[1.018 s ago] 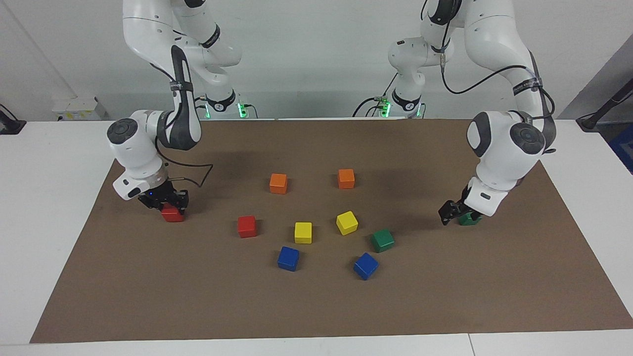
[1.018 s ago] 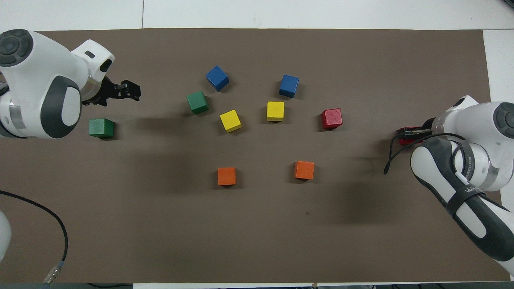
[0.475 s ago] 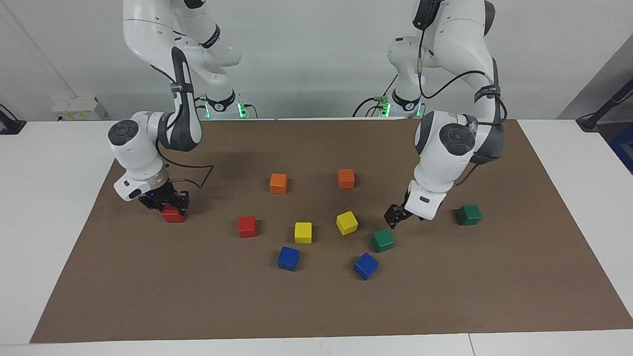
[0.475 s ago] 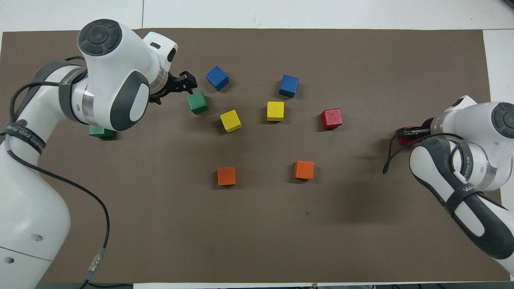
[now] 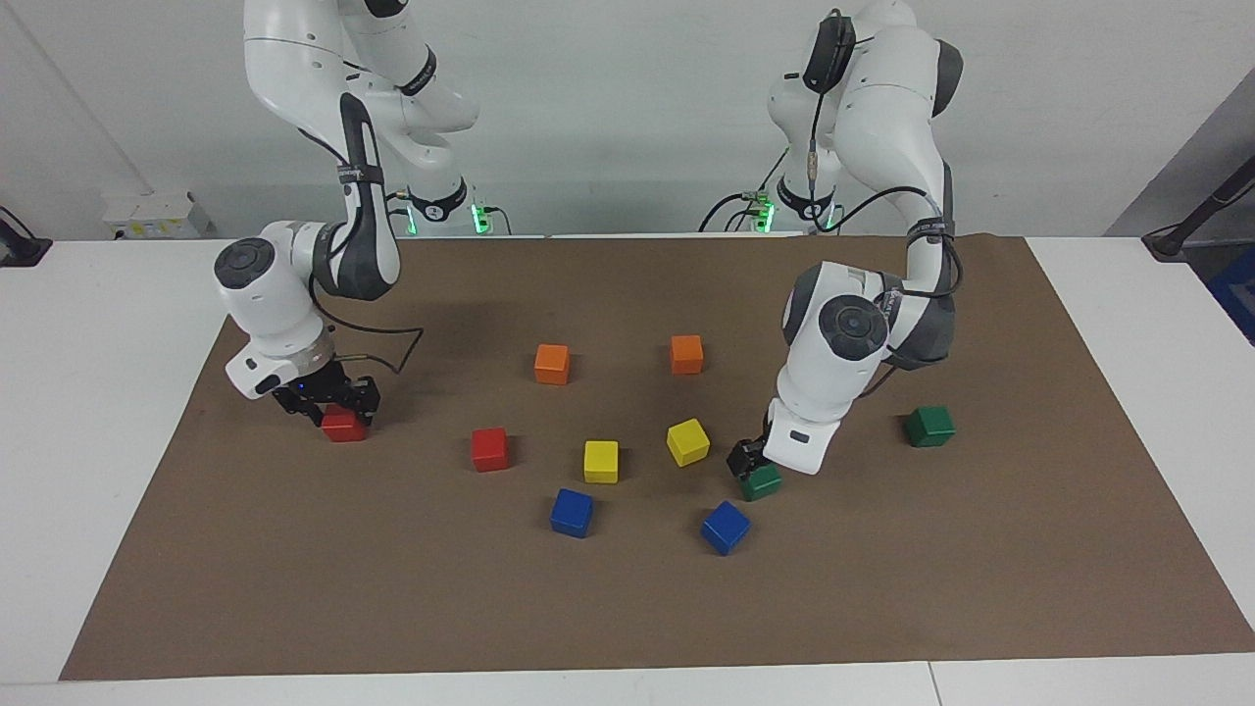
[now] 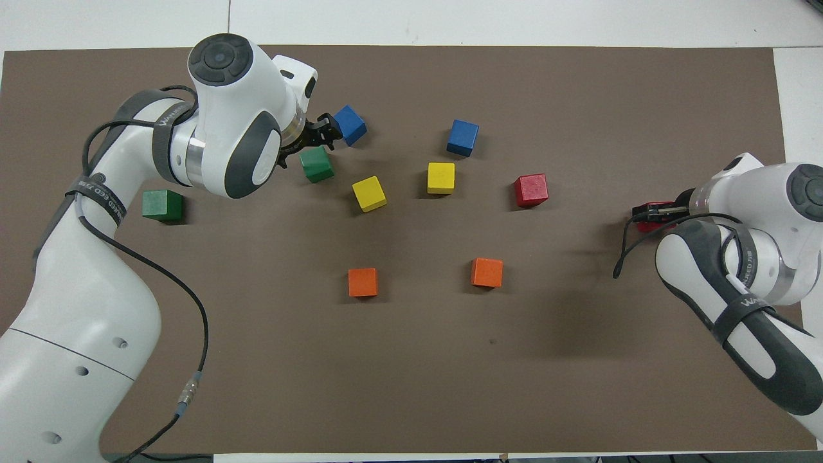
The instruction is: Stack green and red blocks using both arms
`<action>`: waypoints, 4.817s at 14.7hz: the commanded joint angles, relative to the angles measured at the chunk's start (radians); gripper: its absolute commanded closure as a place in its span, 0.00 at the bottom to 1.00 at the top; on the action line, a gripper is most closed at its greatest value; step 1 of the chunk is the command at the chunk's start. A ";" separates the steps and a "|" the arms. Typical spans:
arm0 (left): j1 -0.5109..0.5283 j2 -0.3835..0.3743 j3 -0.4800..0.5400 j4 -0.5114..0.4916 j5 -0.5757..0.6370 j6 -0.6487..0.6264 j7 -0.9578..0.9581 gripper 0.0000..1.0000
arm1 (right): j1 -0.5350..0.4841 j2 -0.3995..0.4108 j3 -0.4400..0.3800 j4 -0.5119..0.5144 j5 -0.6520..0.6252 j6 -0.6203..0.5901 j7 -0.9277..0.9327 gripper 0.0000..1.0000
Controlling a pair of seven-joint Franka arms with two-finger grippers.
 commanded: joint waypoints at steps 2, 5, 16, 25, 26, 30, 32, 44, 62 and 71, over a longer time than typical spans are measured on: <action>-0.028 0.014 0.020 0.010 0.034 0.012 -0.055 0.00 | -0.014 0.013 0.011 0.037 0.005 -0.011 -0.013 0.10; -0.027 0.014 0.020 -0.036 0.057 0.079 -0.083 0.00 | -0.016 0.023 0.011 0.090 0.005 -0.063 -0.013 0.10; -0.028 0.014 0.020 -0.127 0.058 0.172 -0.126 0.00 | 0.007 0.018 0.078 0.420 0.013 -0.358 0.002 0.00; -0.028 0.013 0.020 -0.125 0.058 0.156 -0.131 0.46 | 0.056 0.019 0.078 0.410 -0.009 -0.372 0.090 0.00; -0.030 0.011 0.020 -0.125 0.058 0.141 -0.131 0.81 | 0.064 0.019 0.080 0.411 -0.009 -0.373 0.128 0.00; -0.016 0.004 0.020 -0.078 0.061 0.041 -0.120 1.00 | 0.137 0.045 0.080 0.446 -0.012 -0.373 0.220 0.00; 0.017 -0.038 0.019 -0.082 0.060 0.005 -0.102 1.00 | 0.160 0.082 0.081 0.479 -0.012 -0.366 0.258 0.00; 0.317 -0.283 0.016 -0.256 0.046 -0.174 0.637 1.00 | 0.298 0.216 0.078 0.548 -0.013 -0.294 0.421 0.00; 0.433 -0.365 0.016 -0.512 -0.057 0.130 0.716 1.00 | 0.294 0.190 0.081 0.322 -0.035 -0.176 0.437 0.00; 0.429 -0.360 0.020 -0.510 -0.051 0.141 0.765 1.00 | 0.292 0.184 0.080 0.275 -0.036 -0.110 0.312 0.00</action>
